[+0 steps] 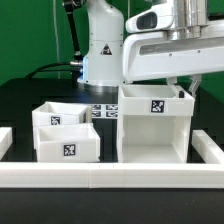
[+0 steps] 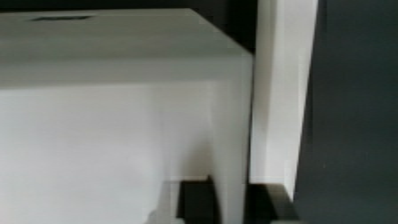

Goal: Assemble drawer

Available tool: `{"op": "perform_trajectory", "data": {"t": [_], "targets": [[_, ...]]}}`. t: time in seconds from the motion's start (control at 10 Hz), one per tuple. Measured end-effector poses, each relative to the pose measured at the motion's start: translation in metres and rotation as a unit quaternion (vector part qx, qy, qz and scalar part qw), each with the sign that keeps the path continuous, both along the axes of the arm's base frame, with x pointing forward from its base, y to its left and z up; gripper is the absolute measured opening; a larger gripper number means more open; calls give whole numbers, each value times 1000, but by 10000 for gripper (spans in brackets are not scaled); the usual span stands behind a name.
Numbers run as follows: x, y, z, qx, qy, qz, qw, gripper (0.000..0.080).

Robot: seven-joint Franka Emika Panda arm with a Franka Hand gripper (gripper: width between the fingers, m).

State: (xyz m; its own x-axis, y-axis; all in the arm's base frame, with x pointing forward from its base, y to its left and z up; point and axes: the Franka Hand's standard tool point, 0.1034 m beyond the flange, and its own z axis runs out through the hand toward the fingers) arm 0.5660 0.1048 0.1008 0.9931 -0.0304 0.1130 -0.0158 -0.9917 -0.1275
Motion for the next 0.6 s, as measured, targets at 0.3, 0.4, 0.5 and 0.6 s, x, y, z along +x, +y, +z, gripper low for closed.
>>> {"op": "perform_trajectory", "data": {"t": [0.3,0.4,0.5,0.6], "targets": [[2,1,2,6,1,-40,999,42],[3,2,3,11,2,-72,997,42],[3,2,3,14,3,-91,996,42],[4,3,3,20,5,-123,992,42]]}}
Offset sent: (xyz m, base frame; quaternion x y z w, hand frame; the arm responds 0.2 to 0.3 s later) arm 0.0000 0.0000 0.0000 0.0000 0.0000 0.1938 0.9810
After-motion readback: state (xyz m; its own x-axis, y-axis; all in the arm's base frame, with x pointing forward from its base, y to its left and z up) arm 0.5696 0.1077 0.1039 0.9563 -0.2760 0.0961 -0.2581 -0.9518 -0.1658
